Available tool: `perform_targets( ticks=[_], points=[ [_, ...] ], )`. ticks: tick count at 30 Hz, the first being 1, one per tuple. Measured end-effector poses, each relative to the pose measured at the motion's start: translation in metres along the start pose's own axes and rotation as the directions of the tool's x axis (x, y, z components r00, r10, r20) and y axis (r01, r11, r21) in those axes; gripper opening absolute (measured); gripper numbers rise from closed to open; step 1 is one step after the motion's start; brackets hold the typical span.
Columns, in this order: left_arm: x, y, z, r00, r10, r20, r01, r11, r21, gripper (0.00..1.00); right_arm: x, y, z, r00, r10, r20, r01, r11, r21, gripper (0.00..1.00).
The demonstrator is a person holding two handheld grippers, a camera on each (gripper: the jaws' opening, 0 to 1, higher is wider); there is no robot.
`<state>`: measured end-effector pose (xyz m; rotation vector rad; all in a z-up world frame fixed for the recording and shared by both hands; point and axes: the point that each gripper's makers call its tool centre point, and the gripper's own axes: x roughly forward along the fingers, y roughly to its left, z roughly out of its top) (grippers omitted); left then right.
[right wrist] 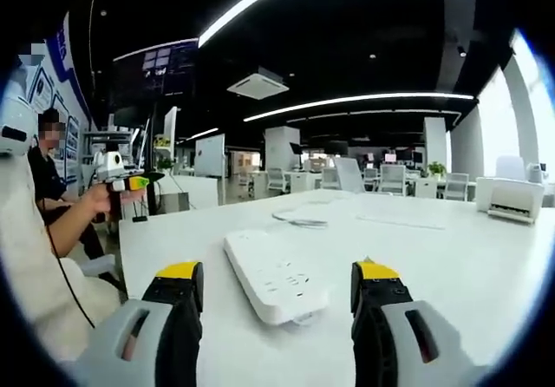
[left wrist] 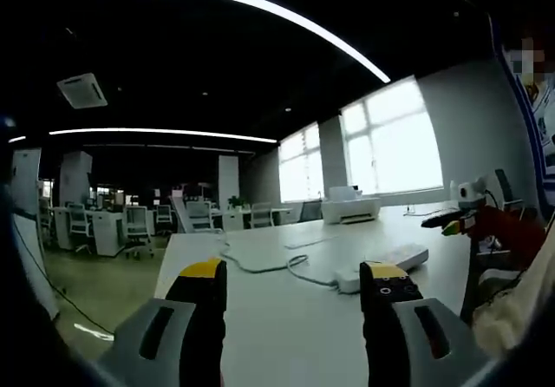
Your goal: Pick up the power strip scattered on the table, fix it on the side mounting bracket of the table, and press the switch
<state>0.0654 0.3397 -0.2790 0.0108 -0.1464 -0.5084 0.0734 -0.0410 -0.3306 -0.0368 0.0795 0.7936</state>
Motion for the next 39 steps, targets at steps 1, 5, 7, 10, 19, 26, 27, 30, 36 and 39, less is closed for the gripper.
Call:
perform_targets(
  ticks=[1,5,7,10,19,26,27,30,36,39],
  points=[
    [0.000,0.000,0.000,1.000,-0.001,-0.001,0.001,1.000,0.000,0.66,0.000,0.000,0.001,1.000,0.005,0.004,-0.005,1.000,0.002,0.66],
    [0.000,0.001,-0.001,1.000,-0.001,-0.007,0.001,1.000,0.002,0.66,0.001,0.002,0.003,1.000,0.020,0.009,-0.020,1.000,0.001,0.66],
    [-0.001,0.002,-0.001,1.000,0.002,-0.008,-0.002,1.000,0.003,0.66,0.003,0.004,0.005,0.999,0.032,0.013,-0.032,0.999,0.003,0.66],
    [-0.003,0.003,0.001,1.000,0.005,-0.005,-0.005,1.000,0.004,0.66,0.006,0.006,0.008,0.998,0.053,0.019,-0.053,0.999,0.007,0.66],
    [-0.002,-0.001,-0.003,1.000,-0.018,-0.009,0.018,1.000,-0.008,0.66,0.009,0.004,0.009,0.996,0.091,0.003,-0.091,0.996,-0.005,0.68],
    [-0.002,-0.006,0.000,1.000,-0.029,-0.012,0.029,1.000,-0.006,0.66,0.017,0.000,0.002,0.992,0.117,-0.048,-0.118,0.993,-0.028,0.70],
    [-0.002,-0.007,0.001,0.999,-0.031,-0.010,0.031,1.000,-0.006,0.66,0.018,0.000,0.002,0.991,0.120,-0.050,-0.122,0.992,-0.029,0.70],
    [-0.001,-0.008,0.004,0.999,-0.033,-0.003,0.033,0.999,-0.006,0.66,0.018,0.001,0.003,0.989,0.135,-0.054,-0.138,0.990,-0.039,0.71],
    [0.000,-0.010,0.005,0.999,-0.039,-0.001,0.039,0.999,-0.008,0.66,0.018,-0.002,0.005,0.987,0.151,-0.052,-0.154,0.986,-0.064,0.71],
    [0.001,-0.010,0.005,0.999,-0.042,-0.002,0.042,0.999,-0.010,0.66,0.020,-0.004,0.002,0.984,0.159,-0.078,-0.164,0.984,-0.067,0.72]
  ],
)
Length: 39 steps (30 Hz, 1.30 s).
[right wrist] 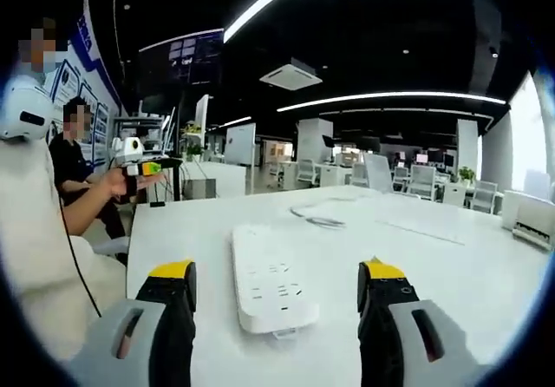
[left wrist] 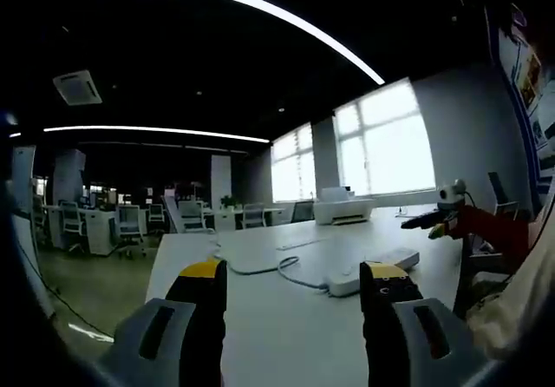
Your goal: Pick up the power strip scattered on the table, fix it on the side mounting bracket of the table, and press the switch
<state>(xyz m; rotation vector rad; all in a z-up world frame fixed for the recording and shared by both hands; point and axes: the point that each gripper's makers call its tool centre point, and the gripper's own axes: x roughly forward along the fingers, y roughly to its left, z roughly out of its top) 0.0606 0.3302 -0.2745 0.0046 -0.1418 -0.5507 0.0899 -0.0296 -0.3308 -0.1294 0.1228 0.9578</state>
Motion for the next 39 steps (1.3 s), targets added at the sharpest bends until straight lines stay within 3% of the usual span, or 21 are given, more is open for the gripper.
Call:
perform_targets(
  ticks=[22,39],
  points=[
    [-0.005,0.008,0.000,1.000,0.018,0.006,-0.018,0.999,-0.029,0.66,0.010,-0.006,-0.022,0.997,0.049,-0.067,-0.049,0.999,0.004,0.74],
    [-0.005,0.012,-0.003,1.000,0.026,-0.003,-0.026,0.999,-0.025,0.65,0.021,0.002,-0.031,0.992,0.091,-0.086,-0.091,0.996,0.008,0.71]
  ],
)
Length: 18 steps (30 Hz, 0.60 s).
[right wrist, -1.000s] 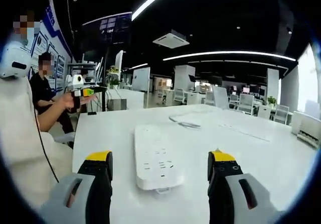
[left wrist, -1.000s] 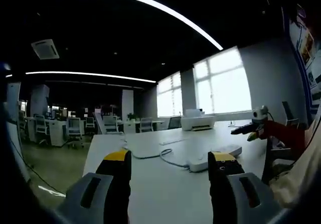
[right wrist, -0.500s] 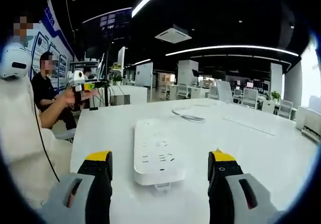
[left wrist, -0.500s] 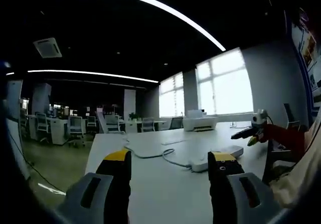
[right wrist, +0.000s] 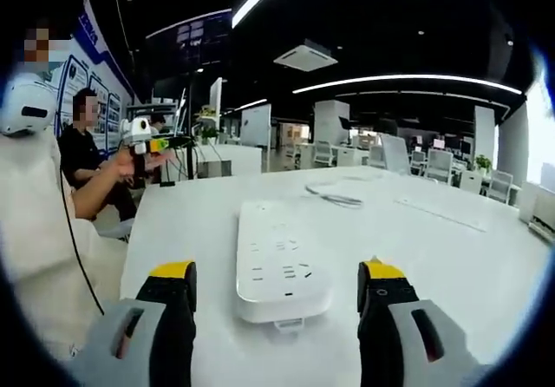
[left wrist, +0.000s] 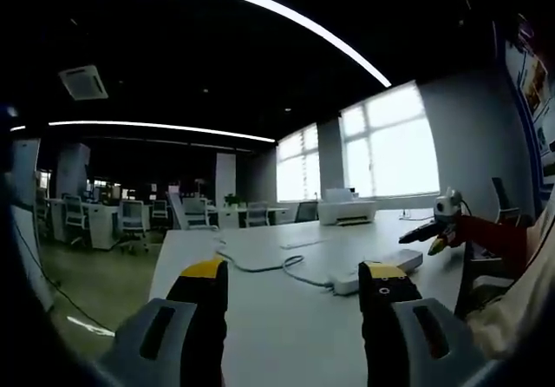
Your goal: Pick up the power strip scattered on the table, fix it on the side mounting bracket of the table, and press the switch
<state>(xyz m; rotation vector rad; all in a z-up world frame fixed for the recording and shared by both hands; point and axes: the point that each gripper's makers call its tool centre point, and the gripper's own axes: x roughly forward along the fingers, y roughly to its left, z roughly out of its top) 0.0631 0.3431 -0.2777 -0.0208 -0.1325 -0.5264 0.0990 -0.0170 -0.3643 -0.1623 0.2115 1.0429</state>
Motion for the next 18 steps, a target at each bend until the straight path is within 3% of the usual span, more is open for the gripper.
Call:
perform_targets(
  ticks=[18],
  points=[
    [0.002,-0.001,-0.007,1.000,-0.007,-0.019,0.007,1.000,0.003,0.65,0.011,-0.001,-0.017,0.998,0.012,-0.054,-0.012,1.000,0.004,0.68]
  ],
)
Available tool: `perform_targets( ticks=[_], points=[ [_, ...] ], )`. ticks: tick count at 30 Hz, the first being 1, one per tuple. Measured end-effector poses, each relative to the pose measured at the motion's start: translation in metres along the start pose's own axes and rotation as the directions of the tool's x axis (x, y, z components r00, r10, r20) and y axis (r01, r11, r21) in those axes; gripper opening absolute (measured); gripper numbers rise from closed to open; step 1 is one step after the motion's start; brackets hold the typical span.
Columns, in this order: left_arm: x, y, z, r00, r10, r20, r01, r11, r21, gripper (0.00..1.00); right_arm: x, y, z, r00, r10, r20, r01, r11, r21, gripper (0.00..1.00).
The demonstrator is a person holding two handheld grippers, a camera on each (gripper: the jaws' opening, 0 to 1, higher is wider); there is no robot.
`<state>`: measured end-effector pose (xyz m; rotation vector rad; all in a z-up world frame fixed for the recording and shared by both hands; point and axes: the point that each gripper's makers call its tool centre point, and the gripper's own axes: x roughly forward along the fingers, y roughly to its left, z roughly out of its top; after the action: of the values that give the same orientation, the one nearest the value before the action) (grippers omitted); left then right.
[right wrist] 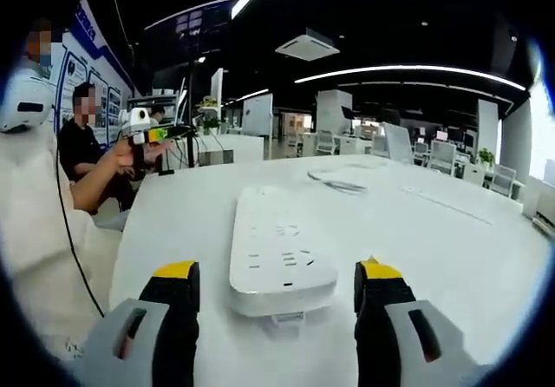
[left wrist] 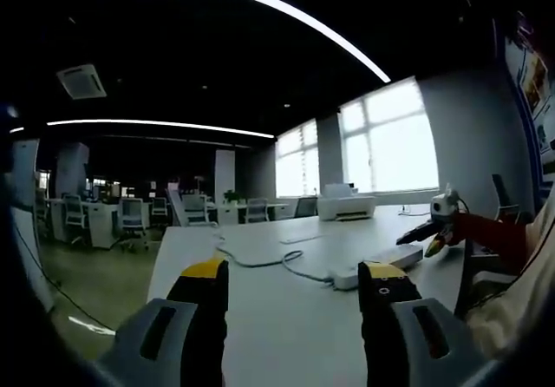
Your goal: Pick up the power strip scattered on the table, fix it on the side mounting bracket of the table, and press the switch
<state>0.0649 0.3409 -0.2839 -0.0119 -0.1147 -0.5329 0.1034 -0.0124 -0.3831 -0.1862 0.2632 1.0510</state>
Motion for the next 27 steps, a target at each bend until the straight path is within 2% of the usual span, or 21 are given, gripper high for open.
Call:
perform_targets(
  ticks=[14,27],
  points=[
    [0.0001,-0.0010,-0.0004,1.000,-0.004,-0.003,0.004,1.000,0.004,0.64,0.0055,0.0030,-0.0027,1.000,0.028,-0.013,-0.028,1.000,0.012,0.62],
    [-0.0008,-0.0005,0.0023,1.000,-0.009,0.009,0.009,1.000,-0.006,0.64,0.0087,-0.0021,-0.0086,0.999,0.014,-0.046,-0.014,1.000,0.016,0.58]
  ],
)
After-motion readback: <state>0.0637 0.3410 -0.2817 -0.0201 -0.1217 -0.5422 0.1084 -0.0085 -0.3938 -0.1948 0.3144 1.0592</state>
